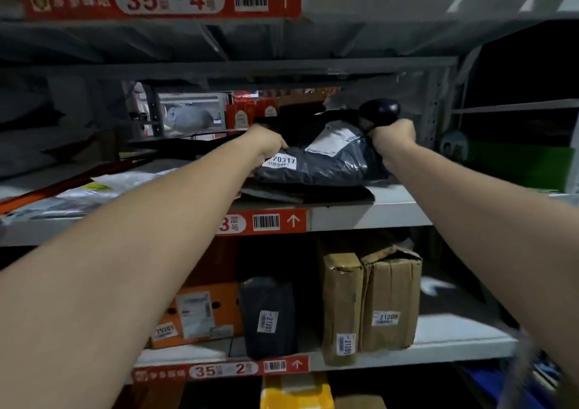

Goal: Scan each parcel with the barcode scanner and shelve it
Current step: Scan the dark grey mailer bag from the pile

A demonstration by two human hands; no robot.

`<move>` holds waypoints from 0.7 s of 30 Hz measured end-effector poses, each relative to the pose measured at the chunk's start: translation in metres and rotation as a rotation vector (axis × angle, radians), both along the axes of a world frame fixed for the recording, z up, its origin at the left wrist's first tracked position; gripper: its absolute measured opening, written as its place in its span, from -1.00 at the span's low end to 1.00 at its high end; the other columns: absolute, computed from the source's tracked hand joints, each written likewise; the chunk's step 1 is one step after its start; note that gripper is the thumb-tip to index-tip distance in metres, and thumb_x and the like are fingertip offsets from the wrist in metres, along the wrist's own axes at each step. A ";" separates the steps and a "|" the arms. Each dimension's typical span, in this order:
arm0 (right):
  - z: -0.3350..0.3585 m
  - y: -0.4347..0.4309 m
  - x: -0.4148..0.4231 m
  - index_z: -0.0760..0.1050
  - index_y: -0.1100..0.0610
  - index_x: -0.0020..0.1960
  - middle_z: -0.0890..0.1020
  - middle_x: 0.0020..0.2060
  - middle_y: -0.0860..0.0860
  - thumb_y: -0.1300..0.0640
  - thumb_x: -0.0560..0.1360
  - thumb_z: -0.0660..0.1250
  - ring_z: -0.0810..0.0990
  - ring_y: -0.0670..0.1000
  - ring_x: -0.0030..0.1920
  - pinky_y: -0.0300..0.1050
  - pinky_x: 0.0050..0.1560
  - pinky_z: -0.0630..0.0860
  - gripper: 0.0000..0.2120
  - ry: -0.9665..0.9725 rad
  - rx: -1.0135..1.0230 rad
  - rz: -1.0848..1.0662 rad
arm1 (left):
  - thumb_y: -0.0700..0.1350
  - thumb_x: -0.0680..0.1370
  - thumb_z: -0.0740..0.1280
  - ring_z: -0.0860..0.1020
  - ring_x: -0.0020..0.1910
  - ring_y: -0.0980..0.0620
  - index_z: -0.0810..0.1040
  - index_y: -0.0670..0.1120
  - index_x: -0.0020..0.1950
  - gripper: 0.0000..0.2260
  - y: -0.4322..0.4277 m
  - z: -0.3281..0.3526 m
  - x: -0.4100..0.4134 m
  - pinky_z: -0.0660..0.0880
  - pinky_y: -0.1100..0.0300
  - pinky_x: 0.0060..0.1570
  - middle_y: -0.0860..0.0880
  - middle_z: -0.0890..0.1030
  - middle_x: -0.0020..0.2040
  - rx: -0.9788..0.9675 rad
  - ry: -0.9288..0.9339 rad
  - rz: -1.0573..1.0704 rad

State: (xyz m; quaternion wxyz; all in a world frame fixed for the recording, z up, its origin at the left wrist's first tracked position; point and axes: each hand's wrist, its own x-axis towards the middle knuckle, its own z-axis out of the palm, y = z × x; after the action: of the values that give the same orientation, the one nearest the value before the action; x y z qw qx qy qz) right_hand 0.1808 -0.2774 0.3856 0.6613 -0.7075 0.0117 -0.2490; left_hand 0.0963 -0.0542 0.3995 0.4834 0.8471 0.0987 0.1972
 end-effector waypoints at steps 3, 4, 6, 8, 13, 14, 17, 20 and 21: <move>0.001 -0.008 0.018 0.54 0.26 0.39 0.63 0.20 0.18 0.19 0.56 0.38 0.64 0.16 0.16 -0.10 0.03 0.53 -0.59 0.047 -0.071 0.077 | -0.25 0.67 0.31 0.61 0.25 -0.17 0.60 -0.28 0.29 -0.77 0.003 0.000 0.023 0.55 0.07 0.02 -0.19 0.62 0.23 -0.047 0.008 -0.008; -0.002 -0.011 0.020 0.51 0.26 0.41 0.63 0.26 0.19 0.21 0.58 0.37 0.63 0.15 0.16 -0.10 0.03 0.52 -0.58 0.062 -0.103 0.101 | -0.21 0.66 0.33 0.61 0.27 -0.19 0.58 -0.27 0.30 -0.76 0.005 -0.004 0.027 0.57 0.04 0.07 -0.20 0.63 0.27 -0.070 0.025 -0.009; -0.014 -0.016 0.019 0.52 0.27 0.38 0.64 0.24 0.20 0.17 0.55 0.43 0.61 0.10 0.07 -0.06 0.08 0.57 -0.57 0.093 -0.165 0.075 | -0.15 0.63 0.38 0.64 0.15 -0.17 0.58 -0.23 0.28 -0.74 0.012 -0.015 0.034 0.60 0.01 0.10 -0.19 0.66 0.20 -0.053 0.060 -0.004; -0.026 -0.022 0.013 0.59 0.22 0.27 0.67 0.06 0.16 0.13 0.48 0.49 0.65 0.09 0.01 -0.03 0.05 0.62 -0.61 0.092 -0.204 -0.013 | -0.11 0.58 0.43 0.65 0.01 -0.11 0.59 -0.18 0.24 -0.73 0.013 -0.022 0.025 0.61 0.04 0.05 -0.15 0.68 0.08 -0.012 -0.004 0.045; -0.031 -0.034 -0.019 0.66 0.11 0.04 0.66 -0.19 0.13 0.25 0.39 0.45 0.58 0.11 -0.26 -0.04 -0.27 0.50 -0.77 0.065 -0.307 0.065 | -0.05 0.56 0.46 0.63 -0.04 -0.04 0.55 -0.13 0.23 -0.71 0.011 -0.026 -0.017 0.57 0.13 0.05 -0.10 0.66 0.02 -0.076 -0.038 0.020; -0.031 -0.037 -0.027 0.66 0.10 0.04 0.68 -0.17 0.15 0.25 0.37 0.46 0.58 0.12 -0.24 -0.03 -0.26 0.51 -0.75 0.072 -0.340 0.062 | -0.07 0.58 0.44 0.58 -0.11 0.02 0.53 -0.11 0.16 -0.78 0.009 -0.026 -0.026 0.52 0.18 -0.05 -0.07 0.62 -0.04 -0.057 -0.042 0.006; -0.031 -0.041 -0.054 0.66 0.11 0.06 0.71 -0.11 0.18 0.22 0.36 0.47 0.63 0.15 -0.16 -0.01 -0.21 0.54 -0.73 0.061 -0.359 0.065 | -0.09 0.59 0.42 0.56 -0.04 -0.04 0.58 -0.07 0.04 -0.91 0.000 -0.028 -0.051 0.46 0.18 -0.05 -0.07 0.60 -0.02 -0.008 -0.062 -0.040; -0.031 -0.042 -0.096 0.61 0.10 0.05 0.64 -0.22 0.10 0.19 0.48 0.42 0.57 0.13 -0.26 -0.07 -0.32 0.47 -0.85 0.060 -0.366 0.071 | -0.06 0.60 0.43 0.53 0.29 -0.05 0.58 -0.12 0.38 -0.64 -0.006 -0.029 -0.079 0.42 0.14 0.30 -0.07 0.58 0.29 0.042 -0.061 -0.058; -0.035 -0.043 -0.107 0.59 0.09 0.04 0.60 -0.25 0.08 0.18 0.49 0.40 0.54 0.13 -0.27 -0.07 -0.34 0.44 -0.87 0.063 -0.361 0.073 | -0.05 0.61 0.43 0.51 0.33 -0.05 0.53 -0.11 0.47 -0.56 -0.008 -0.030 -0.090 0.41 0.13 0.34 -0.05 0.56 0.35 0.046 -0.069 -0.053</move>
State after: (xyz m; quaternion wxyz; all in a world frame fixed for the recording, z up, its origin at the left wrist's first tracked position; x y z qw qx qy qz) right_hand 0.0738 -0.3200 0.3509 0.5314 -0.8222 -0.0383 -0.2006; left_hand 0.0066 -0.0623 0.3696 0.4721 0.8529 0.0551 0.2157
